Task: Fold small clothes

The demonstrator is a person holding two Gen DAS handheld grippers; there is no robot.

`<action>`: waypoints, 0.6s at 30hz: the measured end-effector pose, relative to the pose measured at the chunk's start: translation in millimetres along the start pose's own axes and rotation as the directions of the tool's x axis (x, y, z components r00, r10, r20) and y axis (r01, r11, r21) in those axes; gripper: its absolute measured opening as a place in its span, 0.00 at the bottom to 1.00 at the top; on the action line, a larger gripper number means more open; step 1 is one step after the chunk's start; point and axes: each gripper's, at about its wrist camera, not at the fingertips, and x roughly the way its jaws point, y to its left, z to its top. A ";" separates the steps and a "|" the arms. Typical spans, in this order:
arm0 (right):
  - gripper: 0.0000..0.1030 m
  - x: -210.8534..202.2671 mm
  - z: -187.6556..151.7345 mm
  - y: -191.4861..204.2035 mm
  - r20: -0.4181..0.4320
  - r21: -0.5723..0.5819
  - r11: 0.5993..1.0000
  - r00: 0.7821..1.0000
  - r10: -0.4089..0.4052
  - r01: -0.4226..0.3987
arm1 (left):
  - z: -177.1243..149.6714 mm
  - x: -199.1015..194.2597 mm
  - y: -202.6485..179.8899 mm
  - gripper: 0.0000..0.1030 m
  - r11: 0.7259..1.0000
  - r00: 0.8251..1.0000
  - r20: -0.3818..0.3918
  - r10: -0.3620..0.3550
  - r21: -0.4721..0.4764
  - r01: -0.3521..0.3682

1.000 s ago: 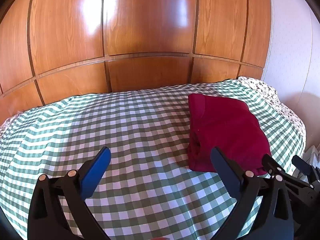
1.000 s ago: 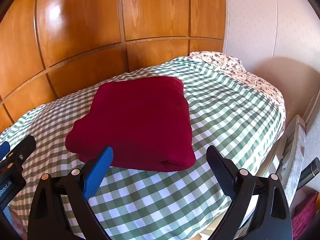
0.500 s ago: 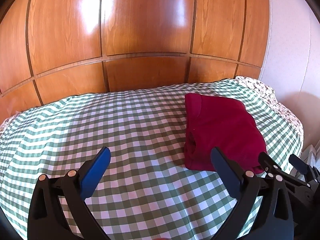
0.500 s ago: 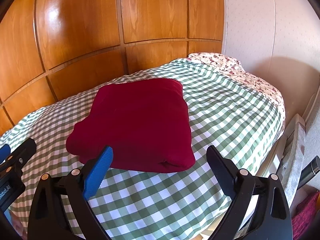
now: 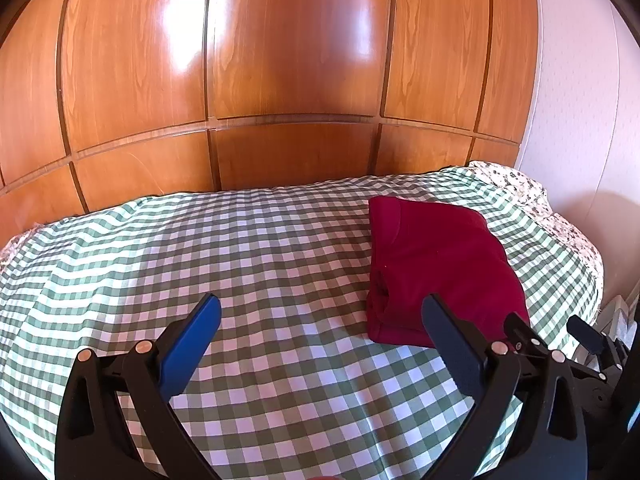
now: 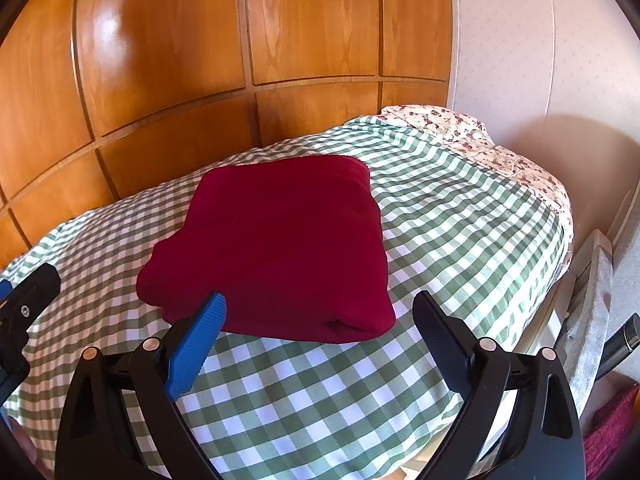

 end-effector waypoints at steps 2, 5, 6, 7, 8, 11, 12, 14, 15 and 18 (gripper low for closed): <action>0.91 0.8 -0.9 0.1 -0.003 0.002 1.000 1.000 0.002 -0.002 | 0.2 0.0 -0.2 0.97 1.000 1.000 0.002 0.004 0.003 -0.004; 0.91 1.0 -1.4 0.4 -0.003 0.002 1.000 1.000 0.003 -0.003 | 0.2 -1.5 -1.1 0.97 1.000 1.000 0.021 0.018 0.009 -0.018; 0.91 1.1 -1.4 0.4 -0.003 0.001 1.000 1.000 0.003 -0.003 | 0.2 -2.0 -1.3 0.97 1.000 1.000 0.027 0.016 0.013 -0.016; 0.91 1.0 -1.4 0.4 -0.004 0.000 1.000 1.000 0.004 -0.004 | 0.1 -1.6 -2.0 0.97 1.000 1.000 0.026 0.014 0.020 -0.015; 0.91 1.2 -1.9 0.8 -0.003 -0.001 1.000 1.000 0.003 -0.003 | -0.2 -0.8 -2.6 0.97 0.999 0.999 0.025 0.023 0.022 -0.023; 0.91 2.7 -2.6 0.8 -0.006 -0.003 1.000 1.000 0.007 -0.007 | -0.8 2.4 -1.9 0.97 1.000 1.000 0.010 0.021 0.018 -0.022; 0.91 2.8 -2.7 1.0 -0.005 -0.004 1.000 1.000 0.006 -0.006 | -0.9 3.9 -1.0 0.97 1.000 1.000 0.001 0.023 0.009 -0.023; 0.91 2.6 -2.8 0.9 -0.006 -0.002 1.000 1.000 0.008 -0.008 | -1.3 6.5 1.1 0.97 1.000 1.000 -0.015 0.020 -0.013 -0.020; 0.91 2.8 -2.7 0.8 -0.006 -0.002 1.000 1.000 0.008 -0.008 | -1.6 8.7 2.7 0.97 1.000 1.000 -0.025 0.019 -0.024 -0.019; 0.91 3.5 -2.5 0.5 -0.007 -0.005 1.000 1.000 0.008 -0.008 | -4.1 11.2 3.9 0.97 0.999 0.999 -0.032 0.026 -0.029 -0.027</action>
